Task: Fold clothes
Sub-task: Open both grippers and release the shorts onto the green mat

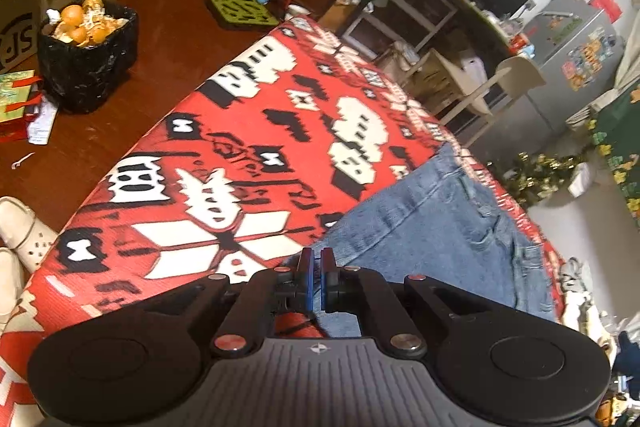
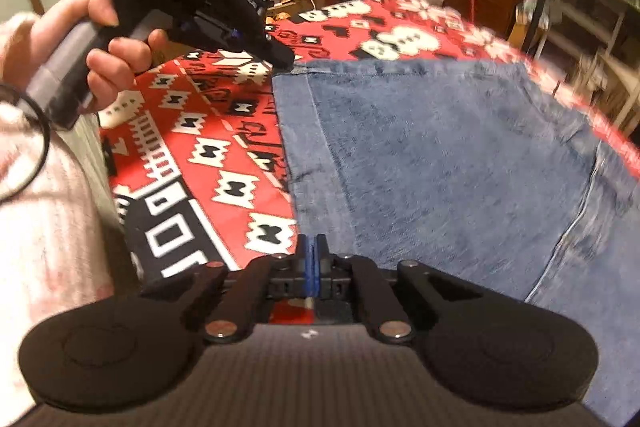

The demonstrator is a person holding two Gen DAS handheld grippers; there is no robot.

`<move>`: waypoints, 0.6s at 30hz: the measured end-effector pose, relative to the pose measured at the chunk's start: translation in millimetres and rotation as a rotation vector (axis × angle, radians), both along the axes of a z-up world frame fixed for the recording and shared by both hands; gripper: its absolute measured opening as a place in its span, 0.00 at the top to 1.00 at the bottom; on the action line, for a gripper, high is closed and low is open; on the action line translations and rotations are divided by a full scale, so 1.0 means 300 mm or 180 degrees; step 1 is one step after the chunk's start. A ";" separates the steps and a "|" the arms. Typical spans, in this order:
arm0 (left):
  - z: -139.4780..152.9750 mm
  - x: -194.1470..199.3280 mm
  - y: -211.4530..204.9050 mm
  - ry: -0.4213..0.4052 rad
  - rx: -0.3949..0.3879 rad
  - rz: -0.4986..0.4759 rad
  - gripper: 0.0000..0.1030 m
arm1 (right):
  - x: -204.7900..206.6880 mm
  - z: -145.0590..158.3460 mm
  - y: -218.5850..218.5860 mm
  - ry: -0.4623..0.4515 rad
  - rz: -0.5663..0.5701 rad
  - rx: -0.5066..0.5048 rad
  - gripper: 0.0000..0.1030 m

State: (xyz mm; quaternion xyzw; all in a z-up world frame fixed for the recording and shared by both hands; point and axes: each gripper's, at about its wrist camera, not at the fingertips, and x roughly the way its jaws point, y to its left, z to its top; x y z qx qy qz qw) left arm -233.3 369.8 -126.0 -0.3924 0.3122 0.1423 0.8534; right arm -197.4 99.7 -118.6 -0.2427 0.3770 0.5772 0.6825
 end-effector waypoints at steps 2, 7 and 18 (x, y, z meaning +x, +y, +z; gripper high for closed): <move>0.005 -0.003 -0.001 -0.0065 -0.0044 -0.0029 0.98 | 0.010 0.017 -0.006 0.0171 -0.0019 -0.0004 1.00; 0.063 0.060 -0.134 0.0022 0.0016 -0.0507 0.98 | 0.055 0.127 -0.075 0.0039 -0.0062 -0.0199 0.98; 0.068 0.194 -0.516 0.0073 -0.0115 -0.1411 0.97 | 0.246 0.330 -0.437 -0.0031 -0.0726 -0.0574 0.90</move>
